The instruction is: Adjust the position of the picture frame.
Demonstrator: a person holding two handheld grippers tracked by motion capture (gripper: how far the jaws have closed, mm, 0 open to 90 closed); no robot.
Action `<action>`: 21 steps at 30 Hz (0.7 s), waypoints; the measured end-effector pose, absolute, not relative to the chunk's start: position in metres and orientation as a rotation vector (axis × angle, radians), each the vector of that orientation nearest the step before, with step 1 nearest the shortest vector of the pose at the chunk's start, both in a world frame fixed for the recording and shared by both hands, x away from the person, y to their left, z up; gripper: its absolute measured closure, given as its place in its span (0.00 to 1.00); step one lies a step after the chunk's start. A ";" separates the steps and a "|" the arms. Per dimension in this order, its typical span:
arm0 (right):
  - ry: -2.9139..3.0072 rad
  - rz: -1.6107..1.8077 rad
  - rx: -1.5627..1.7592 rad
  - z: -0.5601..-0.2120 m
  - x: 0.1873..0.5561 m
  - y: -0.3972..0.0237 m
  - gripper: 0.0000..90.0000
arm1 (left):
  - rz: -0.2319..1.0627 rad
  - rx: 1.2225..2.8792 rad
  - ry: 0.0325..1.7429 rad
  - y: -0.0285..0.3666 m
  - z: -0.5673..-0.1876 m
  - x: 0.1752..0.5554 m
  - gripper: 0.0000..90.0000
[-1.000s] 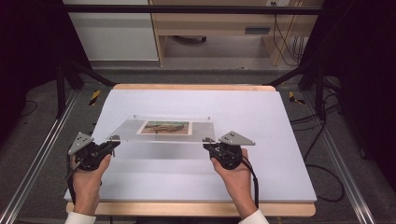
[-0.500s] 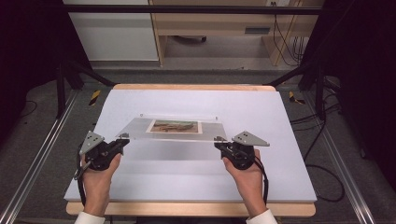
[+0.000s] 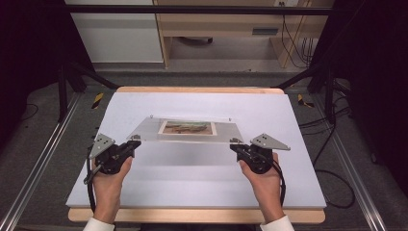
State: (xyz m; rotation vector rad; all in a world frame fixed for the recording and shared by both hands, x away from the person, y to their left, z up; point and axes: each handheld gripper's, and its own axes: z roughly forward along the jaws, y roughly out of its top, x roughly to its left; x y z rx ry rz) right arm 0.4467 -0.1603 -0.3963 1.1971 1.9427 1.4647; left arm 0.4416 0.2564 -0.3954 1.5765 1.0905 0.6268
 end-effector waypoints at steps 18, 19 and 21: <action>1.895 1.453 1.213 -0.388 0.454 -0.190 0.91 | 0.637 1.570 1.024 0.227 -0.381 0.455 0.93; 1.894 1.448 1.212 -0.387 0.454 -0.191 0.91 | 0.634 1.571 1.018 0.224 -0.381 0.458 0.93; 1.894 1.447 1.209 -0.387 0.455 -0.193 0.91 | 0.632 1.573 1.015 0.222 -0.381 0.459 0.93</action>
